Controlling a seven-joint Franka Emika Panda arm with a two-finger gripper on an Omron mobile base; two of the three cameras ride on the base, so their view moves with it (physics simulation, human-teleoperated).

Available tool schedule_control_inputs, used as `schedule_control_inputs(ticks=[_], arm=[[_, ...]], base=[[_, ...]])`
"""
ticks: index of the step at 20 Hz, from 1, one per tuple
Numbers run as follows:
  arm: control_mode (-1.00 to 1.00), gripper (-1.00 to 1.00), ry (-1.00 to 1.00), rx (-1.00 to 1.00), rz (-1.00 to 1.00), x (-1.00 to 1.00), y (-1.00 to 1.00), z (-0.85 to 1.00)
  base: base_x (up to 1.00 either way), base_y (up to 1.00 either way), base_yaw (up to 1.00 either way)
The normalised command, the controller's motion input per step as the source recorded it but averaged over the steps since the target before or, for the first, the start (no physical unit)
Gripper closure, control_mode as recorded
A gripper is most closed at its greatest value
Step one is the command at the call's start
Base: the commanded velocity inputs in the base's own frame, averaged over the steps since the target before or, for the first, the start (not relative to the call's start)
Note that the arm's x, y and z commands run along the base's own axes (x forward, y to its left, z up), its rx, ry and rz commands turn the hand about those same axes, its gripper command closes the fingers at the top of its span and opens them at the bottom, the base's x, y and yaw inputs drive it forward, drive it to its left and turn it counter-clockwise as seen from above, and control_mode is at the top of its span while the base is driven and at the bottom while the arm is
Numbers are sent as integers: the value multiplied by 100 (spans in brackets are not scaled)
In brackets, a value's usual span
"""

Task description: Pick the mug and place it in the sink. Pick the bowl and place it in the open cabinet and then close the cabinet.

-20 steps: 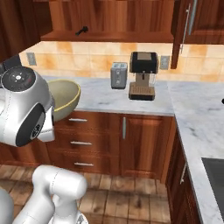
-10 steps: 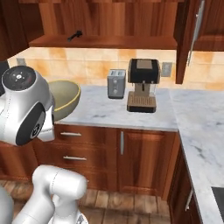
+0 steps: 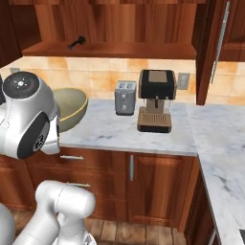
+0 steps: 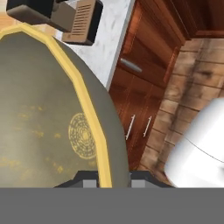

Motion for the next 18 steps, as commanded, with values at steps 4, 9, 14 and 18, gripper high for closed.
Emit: schedule_control_inputs(ticks=[4,9,14,18], arm=[[100,100,0,0,0,0,0,0],[100,100,0,0,0,0,0,0],[100,100,0,0,0,0,0,0],[100,100,0,0,0,0,0,0]], base=[[33,-32,0],[24,-38,0],[44,-5,0],[38,0,0]])
